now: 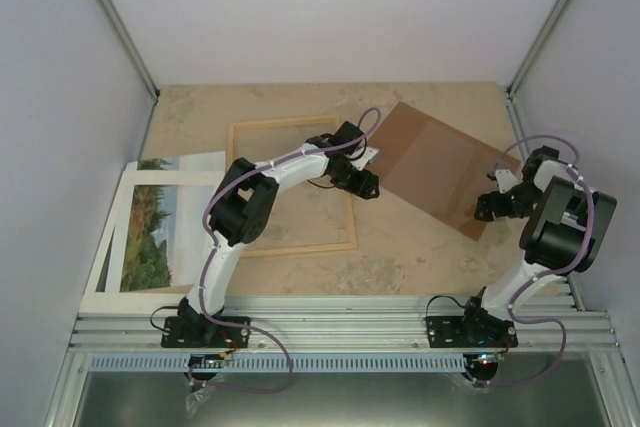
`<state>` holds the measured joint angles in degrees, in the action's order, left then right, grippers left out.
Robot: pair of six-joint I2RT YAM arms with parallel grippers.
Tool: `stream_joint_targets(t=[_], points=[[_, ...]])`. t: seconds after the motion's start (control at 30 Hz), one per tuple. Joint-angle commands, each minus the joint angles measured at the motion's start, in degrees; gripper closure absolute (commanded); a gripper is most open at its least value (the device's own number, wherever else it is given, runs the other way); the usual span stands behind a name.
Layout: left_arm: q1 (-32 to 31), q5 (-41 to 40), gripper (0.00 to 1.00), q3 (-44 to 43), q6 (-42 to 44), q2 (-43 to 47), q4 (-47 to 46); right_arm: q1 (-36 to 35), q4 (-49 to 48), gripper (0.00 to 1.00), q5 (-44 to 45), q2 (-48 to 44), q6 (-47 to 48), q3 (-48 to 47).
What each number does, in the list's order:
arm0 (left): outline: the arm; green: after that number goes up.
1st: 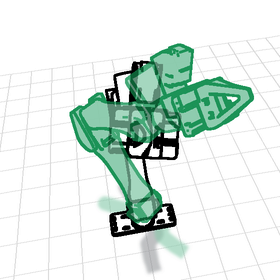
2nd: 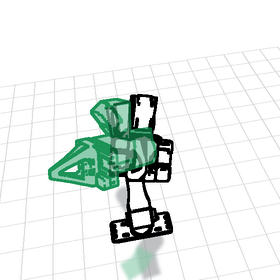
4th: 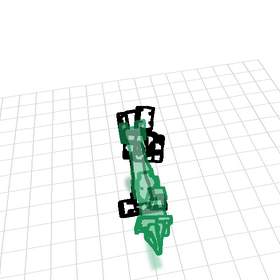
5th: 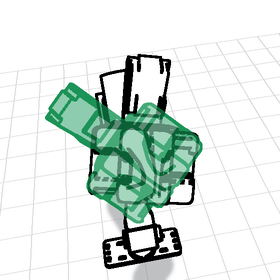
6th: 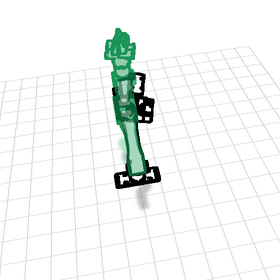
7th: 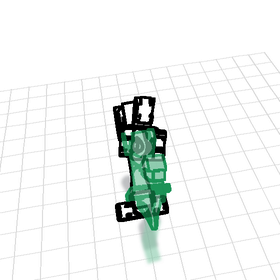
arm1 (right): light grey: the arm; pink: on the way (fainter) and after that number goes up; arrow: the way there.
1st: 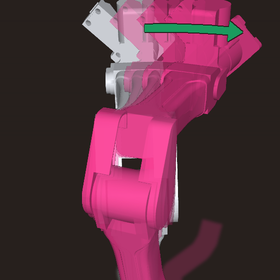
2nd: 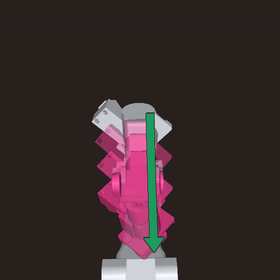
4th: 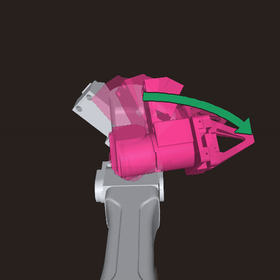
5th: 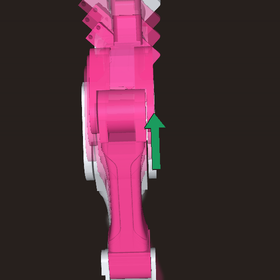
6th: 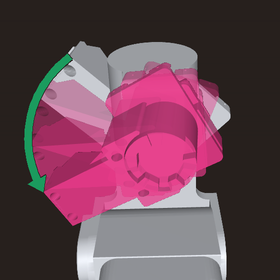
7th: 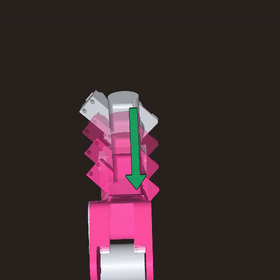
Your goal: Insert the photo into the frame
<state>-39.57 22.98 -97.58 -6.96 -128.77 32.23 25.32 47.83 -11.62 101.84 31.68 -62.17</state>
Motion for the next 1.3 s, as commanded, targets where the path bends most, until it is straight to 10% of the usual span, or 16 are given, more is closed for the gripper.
stream_joint_targets(t=[0.0, 0.33, 1.27], points=[[1.50, 3.47, 0.26, -3.33, -6.78, -1.64, 0.84, -0.10, 4.22, 0.11, -4.74, -0.52, 0.92, 1.93], [1.43, 6.96, 0.27, -4.23, -13.38, -6.39, -2.66, 5.61, 0.75, 0.22, 9.99, -4.76, 5.64, 8.10], [-0.95, 26.32, 0.22, 0.04, -17.74, -8.20, -18.97, 0.33, -2.48, 0.49, 1.33, 12.68, 4.86, 12.29]])
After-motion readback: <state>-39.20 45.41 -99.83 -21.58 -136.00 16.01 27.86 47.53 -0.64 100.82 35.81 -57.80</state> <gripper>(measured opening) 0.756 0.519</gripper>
